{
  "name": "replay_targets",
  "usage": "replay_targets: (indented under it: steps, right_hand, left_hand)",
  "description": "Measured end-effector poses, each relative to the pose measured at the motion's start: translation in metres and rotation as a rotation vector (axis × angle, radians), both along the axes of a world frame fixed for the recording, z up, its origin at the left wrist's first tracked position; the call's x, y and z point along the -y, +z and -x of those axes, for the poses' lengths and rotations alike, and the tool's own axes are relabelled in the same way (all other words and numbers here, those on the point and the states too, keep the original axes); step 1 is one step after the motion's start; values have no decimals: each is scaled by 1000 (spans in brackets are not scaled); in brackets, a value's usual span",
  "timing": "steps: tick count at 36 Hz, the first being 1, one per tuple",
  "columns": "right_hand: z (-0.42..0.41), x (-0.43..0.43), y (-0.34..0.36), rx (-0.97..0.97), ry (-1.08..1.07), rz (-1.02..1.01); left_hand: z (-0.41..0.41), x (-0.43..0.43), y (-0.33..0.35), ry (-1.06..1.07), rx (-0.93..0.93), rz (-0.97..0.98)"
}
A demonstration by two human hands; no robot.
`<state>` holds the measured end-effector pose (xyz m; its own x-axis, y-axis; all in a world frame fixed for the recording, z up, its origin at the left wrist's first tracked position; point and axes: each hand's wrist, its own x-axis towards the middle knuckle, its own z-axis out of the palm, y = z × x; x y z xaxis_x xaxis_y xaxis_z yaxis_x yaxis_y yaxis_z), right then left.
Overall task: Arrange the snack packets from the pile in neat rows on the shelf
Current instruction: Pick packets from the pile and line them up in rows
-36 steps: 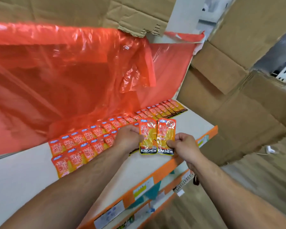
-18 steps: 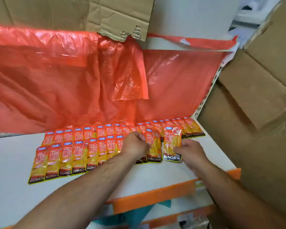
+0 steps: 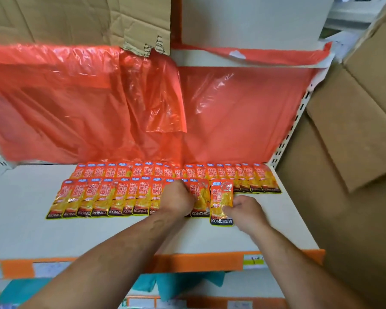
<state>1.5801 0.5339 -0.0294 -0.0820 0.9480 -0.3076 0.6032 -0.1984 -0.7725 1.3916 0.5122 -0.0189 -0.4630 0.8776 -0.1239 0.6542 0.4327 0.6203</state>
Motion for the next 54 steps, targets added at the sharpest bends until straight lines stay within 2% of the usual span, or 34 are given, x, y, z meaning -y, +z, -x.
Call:
replay_targets:
  steps: [9, 12, 16, 20, 23, 33, 42, 50, 54]
  right_hand:
    - [-4, -6, -4, -55, 0, 41]
    - [-5, -10, -2, -128, -14, 97]
    - [0, -14, 6, -170, -8, 135]
    - [10, -18, 11, -147, -12, 115]
    - [20, -22, 13, -89, -35, 116]
    - [46, -18, 16, 363, -24, -27]
    - [63, -2, 29, 649, -114, -147]
    - [77, 20, 22, 647, -109, -328]
    - [91, 36, 14, 634, -24, -433]
  left_hand:
    - [-3, 1, 1, -73, -133, 20]
    - [-4, 7, 6, -97, -192, 4]
    - [3, 16, 13, -166, -327, -57]
    - [16, 20, 15, -214, -370, -121]
    - [30, 21, 17, -245, -393, -153]
    - [64, 22, 12, -332, -382, -170]
    - [80, 23, 13, -441, -409, -188]
    - [90, 23, 5, -591, -496, -211]
    - [95, 27, 2, -636, -482, -244]
